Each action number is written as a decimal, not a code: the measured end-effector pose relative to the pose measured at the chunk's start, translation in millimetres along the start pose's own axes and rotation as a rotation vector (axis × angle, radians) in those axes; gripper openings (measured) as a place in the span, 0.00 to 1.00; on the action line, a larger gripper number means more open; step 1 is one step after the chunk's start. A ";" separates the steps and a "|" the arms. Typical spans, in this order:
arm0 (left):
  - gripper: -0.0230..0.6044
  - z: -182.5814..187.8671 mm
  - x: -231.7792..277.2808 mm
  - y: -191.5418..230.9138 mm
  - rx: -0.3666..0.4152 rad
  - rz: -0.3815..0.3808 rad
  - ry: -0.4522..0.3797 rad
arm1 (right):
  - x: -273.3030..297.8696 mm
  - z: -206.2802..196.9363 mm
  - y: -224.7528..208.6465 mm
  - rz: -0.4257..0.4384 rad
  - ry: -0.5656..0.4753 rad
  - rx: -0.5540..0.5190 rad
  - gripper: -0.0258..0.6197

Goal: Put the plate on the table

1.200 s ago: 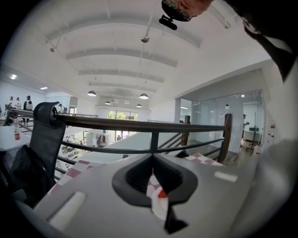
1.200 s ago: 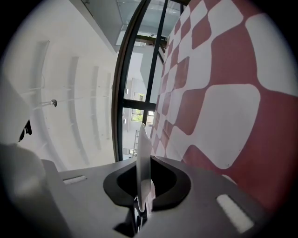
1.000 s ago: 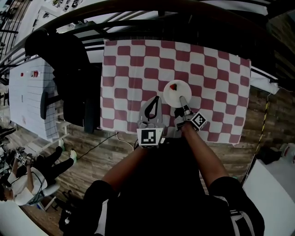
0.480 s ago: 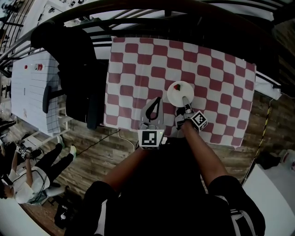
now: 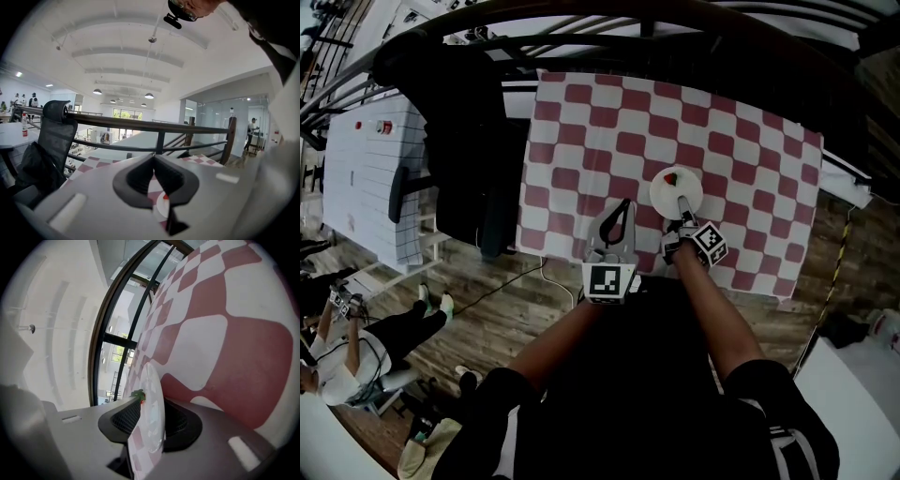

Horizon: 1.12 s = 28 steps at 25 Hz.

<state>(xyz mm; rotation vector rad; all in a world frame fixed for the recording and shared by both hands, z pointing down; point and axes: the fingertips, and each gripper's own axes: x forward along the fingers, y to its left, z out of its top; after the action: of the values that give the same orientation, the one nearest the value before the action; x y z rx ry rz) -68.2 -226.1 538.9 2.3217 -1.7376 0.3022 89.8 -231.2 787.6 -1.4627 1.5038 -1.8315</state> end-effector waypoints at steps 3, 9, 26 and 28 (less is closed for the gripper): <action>0.05 3.8 -3.8 -2.6 0.003 -0.012 -0.017 | -8.5 -2.9 -6.8 -0.061 0.017 -0.038 0.25; 0.05 4.7 -12.8 -3.3 0.014 -0.026 -0.027 | -21.0 -9.1 -15.1 -0.176 0.057 -0.110 0.29; 0.05 -1.1 -44.1 -19.4 -0.034 -0.122 -0.039 | -69.1 -32.0 -22.1 -0.238 0.109 -0.313 0.31; 0.05 -2.2 -47.1 -24.5 -0.024 -0.143 -0.041 | -74.5 -35.8 -15.8 -0.226 0.109 -0.344 0.31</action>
<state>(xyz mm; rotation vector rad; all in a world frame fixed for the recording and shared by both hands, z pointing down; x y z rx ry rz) -57.9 -175.7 525.7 2.4354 -1.5730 0.2097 94.1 -149.3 769.2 -1.7775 1.8466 -1.8721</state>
